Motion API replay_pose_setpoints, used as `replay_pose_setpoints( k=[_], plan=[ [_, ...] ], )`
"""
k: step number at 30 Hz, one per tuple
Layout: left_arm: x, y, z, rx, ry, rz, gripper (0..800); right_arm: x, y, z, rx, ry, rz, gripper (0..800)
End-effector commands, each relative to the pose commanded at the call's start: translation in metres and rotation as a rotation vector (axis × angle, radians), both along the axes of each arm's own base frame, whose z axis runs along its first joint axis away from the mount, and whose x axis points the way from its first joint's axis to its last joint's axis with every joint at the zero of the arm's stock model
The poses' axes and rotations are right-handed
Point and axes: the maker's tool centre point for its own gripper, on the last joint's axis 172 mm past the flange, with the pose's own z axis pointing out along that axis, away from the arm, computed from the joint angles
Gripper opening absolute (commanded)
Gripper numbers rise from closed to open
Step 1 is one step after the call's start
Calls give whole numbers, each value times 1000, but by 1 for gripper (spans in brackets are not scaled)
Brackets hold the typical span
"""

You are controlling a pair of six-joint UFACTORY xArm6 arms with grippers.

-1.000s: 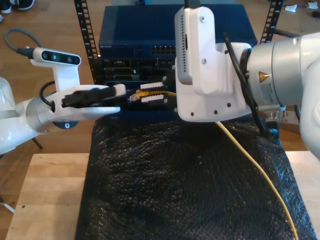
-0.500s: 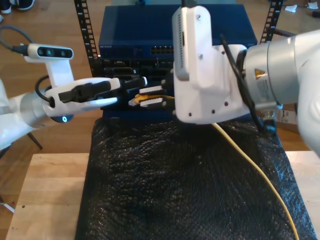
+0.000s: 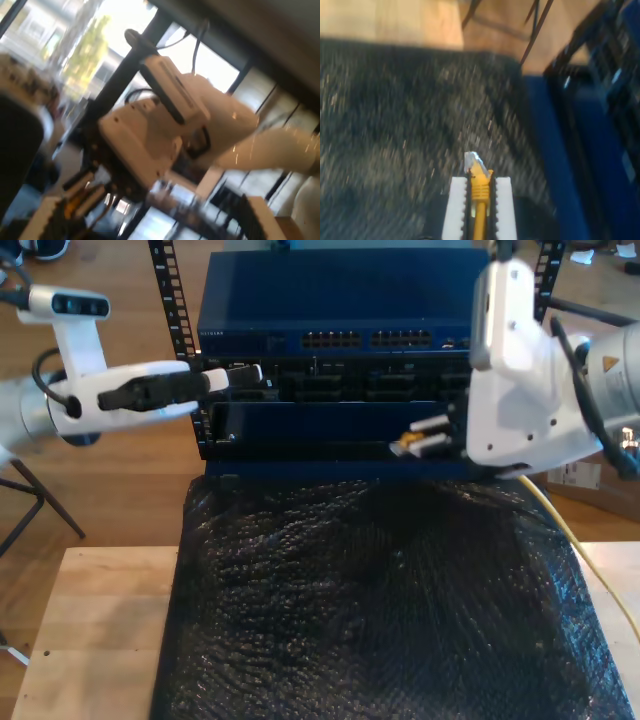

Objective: Grab the cable and plug it in

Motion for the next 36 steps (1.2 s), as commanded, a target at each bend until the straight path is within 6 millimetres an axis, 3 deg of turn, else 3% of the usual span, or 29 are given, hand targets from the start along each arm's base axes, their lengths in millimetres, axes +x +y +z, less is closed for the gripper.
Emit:
replay_pose_setpoints(
  k=[6,10,22,27,36],
  plan=[
    [1,11,-41,210,2,3,799,6,-38,-30,-159,74,-80,0],
    [-8,23,-65,341,3,-12,799,15,-59,-39,-250,63,-127,0],
    [-41,73,-99,731,-119,-90,799,41,-113,-68,-483,8,-280,1],
    [-59,105,-111,891,-198,-152,799,47,-124,-77,-569,-11,-324,1],
    [-110,179,-142,1042,-255,-277,799,51,-118,-90,-672,-43,-312,0]
  ],
)
